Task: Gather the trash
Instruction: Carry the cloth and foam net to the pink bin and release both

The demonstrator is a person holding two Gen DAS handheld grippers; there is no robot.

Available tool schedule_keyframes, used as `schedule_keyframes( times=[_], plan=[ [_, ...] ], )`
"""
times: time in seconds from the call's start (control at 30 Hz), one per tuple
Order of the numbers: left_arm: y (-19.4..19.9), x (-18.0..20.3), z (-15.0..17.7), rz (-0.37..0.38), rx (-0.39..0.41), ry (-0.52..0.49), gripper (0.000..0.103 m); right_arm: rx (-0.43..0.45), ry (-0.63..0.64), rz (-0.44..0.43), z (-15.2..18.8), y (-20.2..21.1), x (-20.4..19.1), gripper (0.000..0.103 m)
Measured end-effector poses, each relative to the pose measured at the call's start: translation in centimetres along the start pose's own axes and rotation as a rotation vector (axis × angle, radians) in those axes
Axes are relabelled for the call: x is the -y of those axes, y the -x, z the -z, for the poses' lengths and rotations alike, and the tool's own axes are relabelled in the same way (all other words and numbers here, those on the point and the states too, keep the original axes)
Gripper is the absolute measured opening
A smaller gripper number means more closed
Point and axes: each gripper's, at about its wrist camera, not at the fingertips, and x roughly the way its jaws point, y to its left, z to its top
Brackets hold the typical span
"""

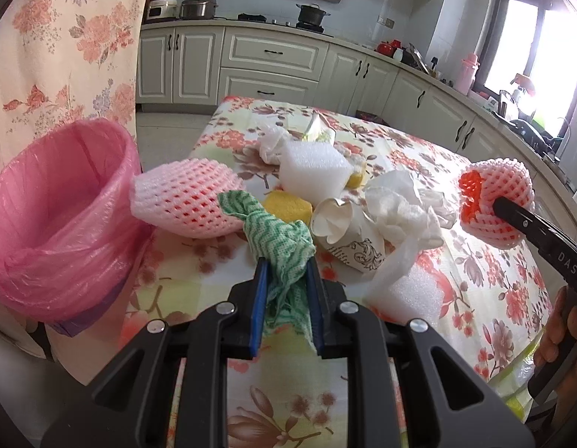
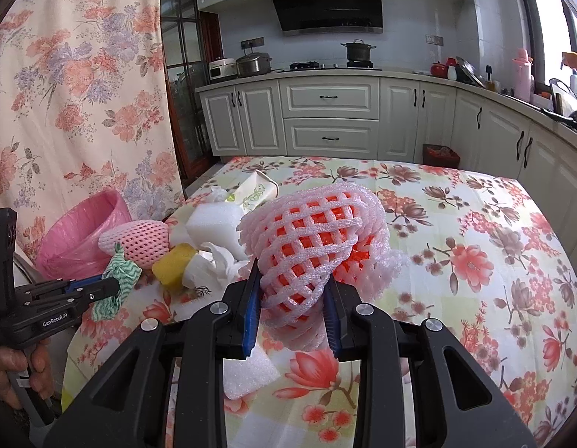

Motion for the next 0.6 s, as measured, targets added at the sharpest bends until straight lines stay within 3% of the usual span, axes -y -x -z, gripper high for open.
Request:
schedule_keyframes(
  times=[0.23, 0.6],
  plan=[
    [3.2, -2.4, -1.8, -0.064, 0.083, 0.013, 0.02, 0.02, 0.036, -0.037, -1.7, -0.1, -2.3, 0.029],
    [7.6, -9.7, -3.9, -0.182, 0.17, 0.084, 0.02, 0.029, 0.108, -0.129, -4.9, -2.2, -8.4, 0.029]
  ],
)
